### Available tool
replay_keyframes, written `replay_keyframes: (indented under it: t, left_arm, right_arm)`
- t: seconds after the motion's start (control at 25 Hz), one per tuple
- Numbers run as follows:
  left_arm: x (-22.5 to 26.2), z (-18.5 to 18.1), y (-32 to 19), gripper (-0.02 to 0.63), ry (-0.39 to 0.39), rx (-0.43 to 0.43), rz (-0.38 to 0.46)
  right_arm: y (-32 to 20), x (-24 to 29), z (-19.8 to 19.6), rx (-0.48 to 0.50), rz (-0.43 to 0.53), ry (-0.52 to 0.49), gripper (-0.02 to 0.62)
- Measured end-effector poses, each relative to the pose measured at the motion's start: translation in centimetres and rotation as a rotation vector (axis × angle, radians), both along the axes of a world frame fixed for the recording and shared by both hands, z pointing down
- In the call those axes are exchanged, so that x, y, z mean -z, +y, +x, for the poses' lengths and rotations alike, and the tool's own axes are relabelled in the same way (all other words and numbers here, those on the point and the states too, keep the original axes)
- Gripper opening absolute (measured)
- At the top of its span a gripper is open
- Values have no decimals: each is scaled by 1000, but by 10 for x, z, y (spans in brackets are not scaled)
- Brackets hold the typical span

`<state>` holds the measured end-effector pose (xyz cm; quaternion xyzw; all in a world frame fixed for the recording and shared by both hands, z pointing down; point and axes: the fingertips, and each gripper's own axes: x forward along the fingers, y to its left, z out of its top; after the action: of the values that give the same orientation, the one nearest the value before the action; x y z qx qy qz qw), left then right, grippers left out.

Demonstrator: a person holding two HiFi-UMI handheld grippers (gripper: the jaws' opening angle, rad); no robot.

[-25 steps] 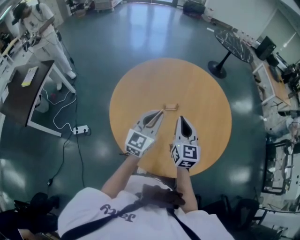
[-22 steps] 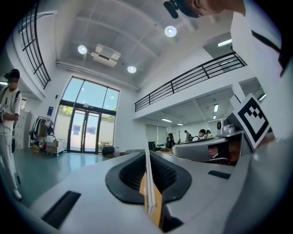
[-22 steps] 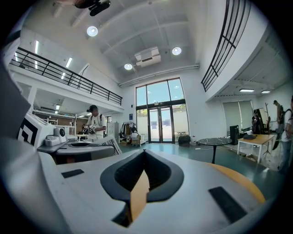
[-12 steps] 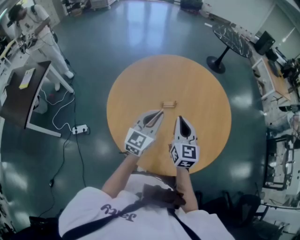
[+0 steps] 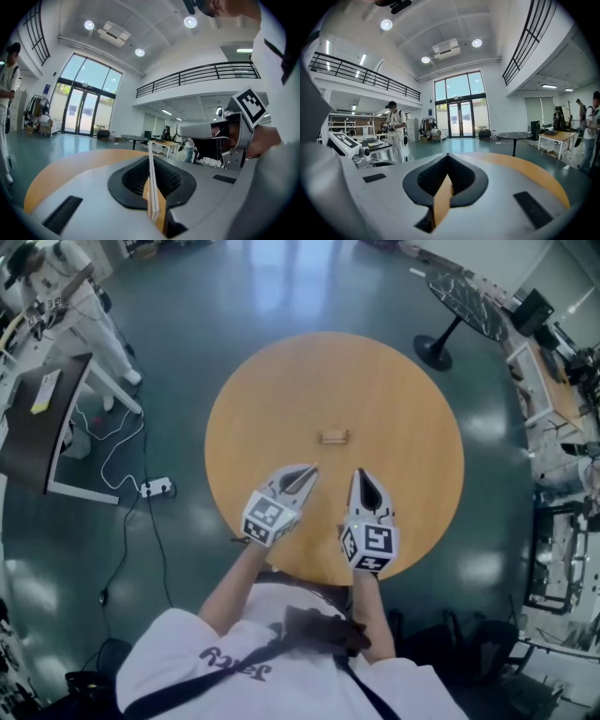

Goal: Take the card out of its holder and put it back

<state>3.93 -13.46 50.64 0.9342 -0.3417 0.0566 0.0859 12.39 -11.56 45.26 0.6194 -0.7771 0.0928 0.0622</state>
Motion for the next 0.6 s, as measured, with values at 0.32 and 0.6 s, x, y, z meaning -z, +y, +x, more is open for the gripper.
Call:
replay_keyframes:
  t: [0.32, 0.6]
  left_arm:
    - [-50, -21, -2, 29, -73, 13, -84]
    - [-71, -60, -23, 29, -176, 55, -97]
  right_arm:
    - [-3, -38, 7, 11, -115, -21, 8]
    - [-2, -60, 16, 0, -179, -42, 8]
